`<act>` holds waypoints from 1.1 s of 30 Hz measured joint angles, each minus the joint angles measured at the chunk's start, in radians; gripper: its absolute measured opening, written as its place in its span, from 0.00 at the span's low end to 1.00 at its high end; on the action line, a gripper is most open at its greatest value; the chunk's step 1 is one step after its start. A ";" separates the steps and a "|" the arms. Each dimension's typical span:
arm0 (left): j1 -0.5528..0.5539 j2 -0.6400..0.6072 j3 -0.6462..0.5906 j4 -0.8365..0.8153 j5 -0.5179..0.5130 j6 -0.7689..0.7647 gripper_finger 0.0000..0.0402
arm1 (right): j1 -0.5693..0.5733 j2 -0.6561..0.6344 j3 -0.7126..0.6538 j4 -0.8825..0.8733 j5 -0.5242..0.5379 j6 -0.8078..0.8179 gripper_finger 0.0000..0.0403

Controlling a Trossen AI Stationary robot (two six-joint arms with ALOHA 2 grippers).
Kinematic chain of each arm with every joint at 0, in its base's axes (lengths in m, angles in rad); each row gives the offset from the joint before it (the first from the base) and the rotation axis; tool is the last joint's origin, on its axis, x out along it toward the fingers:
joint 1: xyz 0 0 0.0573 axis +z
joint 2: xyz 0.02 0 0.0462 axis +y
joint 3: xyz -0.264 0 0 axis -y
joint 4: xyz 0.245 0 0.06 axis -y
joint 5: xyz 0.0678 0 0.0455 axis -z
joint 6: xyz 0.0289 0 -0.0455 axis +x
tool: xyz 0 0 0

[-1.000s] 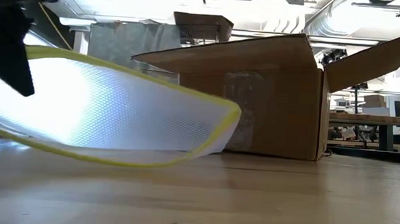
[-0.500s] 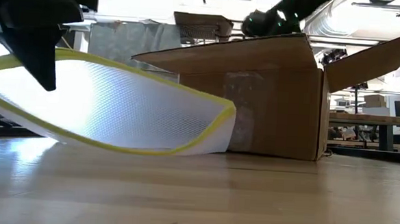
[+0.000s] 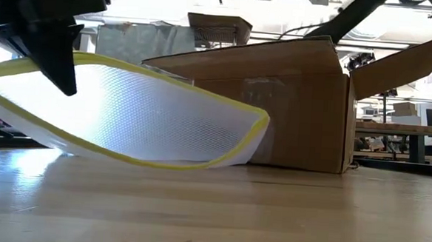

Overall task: Unpack boxes
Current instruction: Put the blue playing cards box into the transparent zipper bag

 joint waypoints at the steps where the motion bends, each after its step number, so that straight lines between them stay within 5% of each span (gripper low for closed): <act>1: -0.001 0.000 0.000 0.000 0.001 0.000 0.00 | 0.003 0.007 0.000 -0.001 -0.001 0.009 0.81; 16: -0.006 0.001 0.000 0.007 -0.008 -0.006 0.00 | 0.036 0.067 0.004 0.057 -0.025 0.061 0.57; 24: -0.006 0.001 0.000 0.007 -0.007 -0.006 0.00 | 0.040 0.041 0.001 0.050 0.005 0.083 0.13; 33: -0.025 -0.008 0.007 0.011 -0.024 -0.081 0.00 | 0.131 -0.200 0.000 0.004 0.171 0.051 0.12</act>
